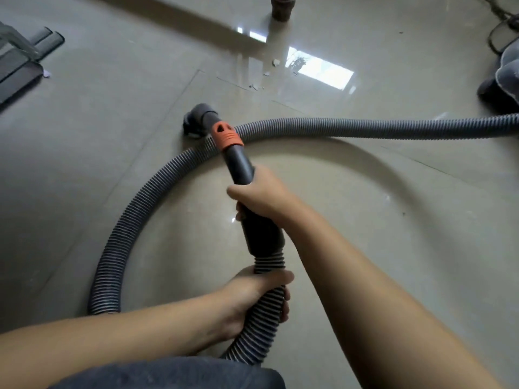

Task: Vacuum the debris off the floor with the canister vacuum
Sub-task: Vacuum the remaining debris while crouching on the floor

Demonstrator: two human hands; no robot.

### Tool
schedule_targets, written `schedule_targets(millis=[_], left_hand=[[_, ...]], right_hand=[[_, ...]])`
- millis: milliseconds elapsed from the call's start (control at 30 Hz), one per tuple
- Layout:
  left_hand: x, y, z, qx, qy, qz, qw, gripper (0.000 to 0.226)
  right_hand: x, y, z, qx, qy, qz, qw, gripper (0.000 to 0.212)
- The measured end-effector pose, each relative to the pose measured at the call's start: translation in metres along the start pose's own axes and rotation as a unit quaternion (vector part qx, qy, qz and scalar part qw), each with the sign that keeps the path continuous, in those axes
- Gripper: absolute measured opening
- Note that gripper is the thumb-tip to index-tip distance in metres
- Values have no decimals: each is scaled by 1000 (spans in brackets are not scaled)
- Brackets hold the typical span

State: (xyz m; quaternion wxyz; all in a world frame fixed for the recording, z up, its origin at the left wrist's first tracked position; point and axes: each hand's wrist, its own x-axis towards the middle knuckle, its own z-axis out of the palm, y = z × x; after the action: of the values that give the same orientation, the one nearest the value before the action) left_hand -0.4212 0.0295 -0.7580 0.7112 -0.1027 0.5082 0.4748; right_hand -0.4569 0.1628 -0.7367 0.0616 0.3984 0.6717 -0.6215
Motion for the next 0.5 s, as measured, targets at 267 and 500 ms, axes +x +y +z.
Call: schedule_targets(millis=[267, 500], left_hand=[[21, 24, 17, 107, -66, -12, 992, 16], [49, 64, 13, 216, 23, 69, 974, 15]], right_hand=[[1, 18, -53, 62, 183, 32, 981, 11], [35, 16, -70, 200, 273, 24, 941, 11]])
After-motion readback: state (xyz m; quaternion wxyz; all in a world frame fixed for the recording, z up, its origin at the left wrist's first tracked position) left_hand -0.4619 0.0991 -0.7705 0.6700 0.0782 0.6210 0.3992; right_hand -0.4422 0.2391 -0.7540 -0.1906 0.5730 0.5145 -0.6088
